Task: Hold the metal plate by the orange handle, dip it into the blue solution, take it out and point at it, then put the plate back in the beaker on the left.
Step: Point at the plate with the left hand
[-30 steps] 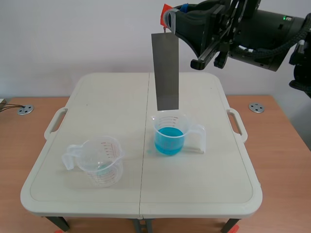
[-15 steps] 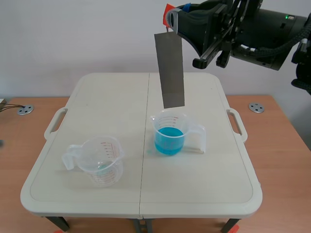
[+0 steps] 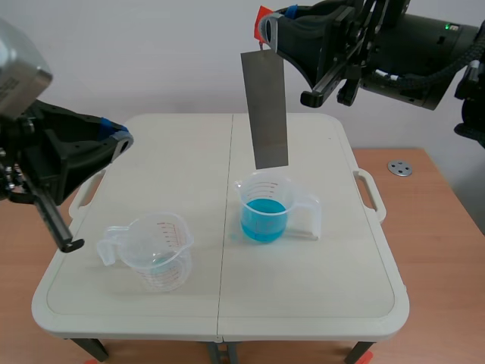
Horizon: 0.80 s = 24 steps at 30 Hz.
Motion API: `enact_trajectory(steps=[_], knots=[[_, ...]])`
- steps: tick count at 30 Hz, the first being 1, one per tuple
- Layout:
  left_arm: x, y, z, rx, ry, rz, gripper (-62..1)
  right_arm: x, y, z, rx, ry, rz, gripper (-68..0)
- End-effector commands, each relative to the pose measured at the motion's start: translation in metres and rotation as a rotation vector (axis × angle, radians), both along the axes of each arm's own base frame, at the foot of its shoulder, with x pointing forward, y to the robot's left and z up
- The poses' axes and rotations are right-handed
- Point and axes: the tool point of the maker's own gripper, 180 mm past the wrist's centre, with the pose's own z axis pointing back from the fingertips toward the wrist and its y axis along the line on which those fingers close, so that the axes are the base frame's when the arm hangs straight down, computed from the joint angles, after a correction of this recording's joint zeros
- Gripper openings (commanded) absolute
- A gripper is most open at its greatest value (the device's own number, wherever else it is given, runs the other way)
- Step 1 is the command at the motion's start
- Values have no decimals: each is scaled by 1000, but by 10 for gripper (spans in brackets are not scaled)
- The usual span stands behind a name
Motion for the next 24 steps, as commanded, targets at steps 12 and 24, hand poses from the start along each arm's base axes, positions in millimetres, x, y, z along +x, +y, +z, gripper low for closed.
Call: enact_trajectory(steps=[12,24], knots=[[57,-45,-37,-23,43,4,-580,4,-4,15,27,-34,-9,-662],[79,-64,-59,-7,73,10,-580,4,-4,14,26,-32,-10,-662]])
